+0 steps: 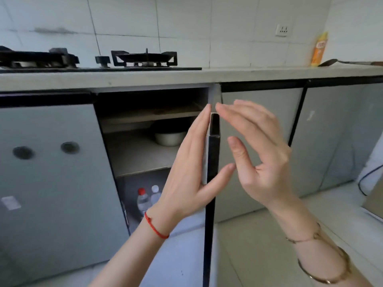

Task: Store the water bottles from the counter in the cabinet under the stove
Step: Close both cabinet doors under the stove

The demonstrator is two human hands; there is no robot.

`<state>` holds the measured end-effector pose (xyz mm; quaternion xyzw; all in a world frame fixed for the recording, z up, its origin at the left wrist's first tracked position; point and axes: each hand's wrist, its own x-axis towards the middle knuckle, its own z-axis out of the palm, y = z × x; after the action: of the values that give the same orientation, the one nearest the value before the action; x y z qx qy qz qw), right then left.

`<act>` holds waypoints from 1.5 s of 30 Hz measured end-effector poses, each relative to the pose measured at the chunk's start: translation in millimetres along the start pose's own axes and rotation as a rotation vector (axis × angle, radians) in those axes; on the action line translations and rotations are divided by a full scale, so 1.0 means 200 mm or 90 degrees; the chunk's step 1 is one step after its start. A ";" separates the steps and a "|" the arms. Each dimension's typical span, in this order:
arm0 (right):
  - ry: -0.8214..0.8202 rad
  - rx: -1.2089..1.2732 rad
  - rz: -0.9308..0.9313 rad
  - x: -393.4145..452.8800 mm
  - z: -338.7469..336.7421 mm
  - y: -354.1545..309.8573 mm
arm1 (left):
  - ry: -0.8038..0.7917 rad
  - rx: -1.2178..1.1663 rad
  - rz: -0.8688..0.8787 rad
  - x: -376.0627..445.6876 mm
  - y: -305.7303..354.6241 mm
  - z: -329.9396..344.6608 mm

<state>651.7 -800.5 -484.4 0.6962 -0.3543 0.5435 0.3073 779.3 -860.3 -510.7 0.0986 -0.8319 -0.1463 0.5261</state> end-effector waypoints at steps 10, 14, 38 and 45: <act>-0.112 0.108 0.037 0.03 0.46 -0.12 | 0.101 0.158 -0.150 -0.34 -0.17 -0.25; -0.176 0.065 0.045 0.02 0.66 -0.12 | 0.119 0.254 -0.201 -0.43 -0.29 -0.33; -0.271 -0.132 0.008 0.20 1.48 0.09 | 0.240 0.469 -0.357 -0.36 -1.02 -0.74; -0.305 -0.178 0.042 0.24 1.60 0.12 | 0.226 0.496 -0.433 -0.25 -1.10 -0.73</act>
<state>812.3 -1081.8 -508.0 0.7435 -0.5111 0.3192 0.2900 935.1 -1071.6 -570.2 0.5728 -0.6442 0.0293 0.5059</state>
